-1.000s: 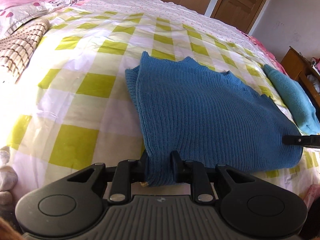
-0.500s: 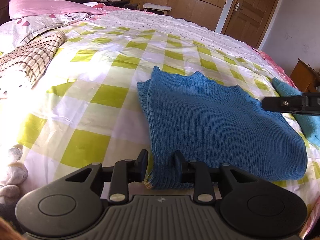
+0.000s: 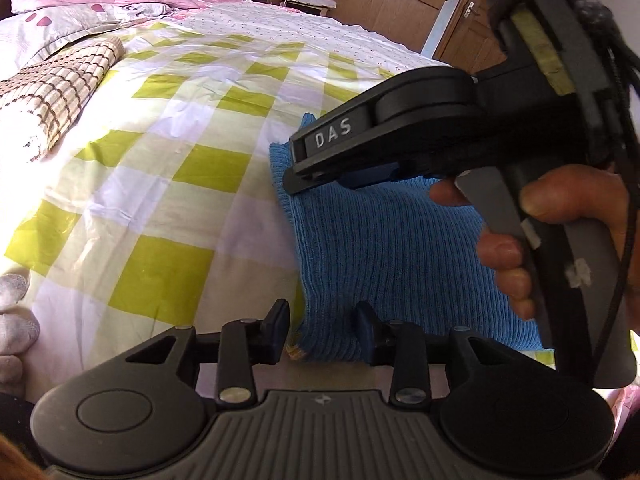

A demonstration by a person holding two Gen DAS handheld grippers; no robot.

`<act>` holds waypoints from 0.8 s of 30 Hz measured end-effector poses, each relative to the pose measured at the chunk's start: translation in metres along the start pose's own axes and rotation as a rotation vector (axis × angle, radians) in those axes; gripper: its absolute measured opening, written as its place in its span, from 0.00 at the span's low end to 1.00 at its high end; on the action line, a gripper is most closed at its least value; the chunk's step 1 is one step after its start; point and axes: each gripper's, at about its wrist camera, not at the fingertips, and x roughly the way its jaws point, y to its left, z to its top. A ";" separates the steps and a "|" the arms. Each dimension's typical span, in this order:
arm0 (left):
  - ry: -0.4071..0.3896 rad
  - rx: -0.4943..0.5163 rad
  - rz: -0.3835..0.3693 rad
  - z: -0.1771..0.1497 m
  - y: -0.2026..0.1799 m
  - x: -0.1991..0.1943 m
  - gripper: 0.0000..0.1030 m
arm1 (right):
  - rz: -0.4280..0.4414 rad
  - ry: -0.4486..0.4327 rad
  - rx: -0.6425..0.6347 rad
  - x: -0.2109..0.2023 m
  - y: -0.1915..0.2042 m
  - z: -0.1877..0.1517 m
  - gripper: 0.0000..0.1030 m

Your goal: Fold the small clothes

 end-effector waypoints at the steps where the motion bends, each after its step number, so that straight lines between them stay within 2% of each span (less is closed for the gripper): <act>1: -0.002 -0.001 -0.004 0.000 0.001 -0.001 0.41 | -0.015 0.011 -0.006 0.004 0.002 0.000 0.32; 2: -0.005 -0.001 -0.004 -0.001 0.001 -0.002 0.41 | -0.029 0.017 -0.012 0.008 0.003 0.001 0.29; 4: -0.017 0.002 0.000 -0.002 0.001 -0.006 0.43 | -0.022 0.012 -0.016 0.005 0.005 0.003 0.12; 6: -0.030 0.006 0.006 -0.003 0.001 -0.009 0.46 | 0.003 -0.002 -0.018 -0.004 0.011 0.006 0.08; 9: -0.037 0.006 0.010 -0.004 0.001 -0.012 0.50 | 0.044 -0.017 -0.037 -0.011 0.021 0.008 0.08; 12: -0.009 -0.004 0.000 -0.005 0.000 -0.009 0.50 | 0.001 0.019 -0.055 0.005 0.024 0.008 0.08; 15: 0.009 -0.010 -0.025 -0.006 0.001 -0.007 0.50 | -0.012 0.032 -0.024 0.011 0.020 0.008 0.12; 17: 0.011 -0.009 -0.036 -0.006 0.000 -0.007 0.50 | -0.028 0.023 -0.028 0.006 0.022 0.010 0.22; 19: 0.012 -0.005 -0.036 -0.006 -0.001 -0.007 0.49 | -0.051 0.013 -0.042 0.003 0.026 0.013 0.45; 21: 0.013 -0.003 -0.036 -0.006 -0.002 -0.006 0.49 | -0.068 0.015 -0.066 0.003 0.030 0.016 0.50; 24: 0.013 0.007 -0.032 -0.007 -0.004 -0.006 0.49 | -0.086 0.049 -0.100 0.014 0.036 0.018 0.50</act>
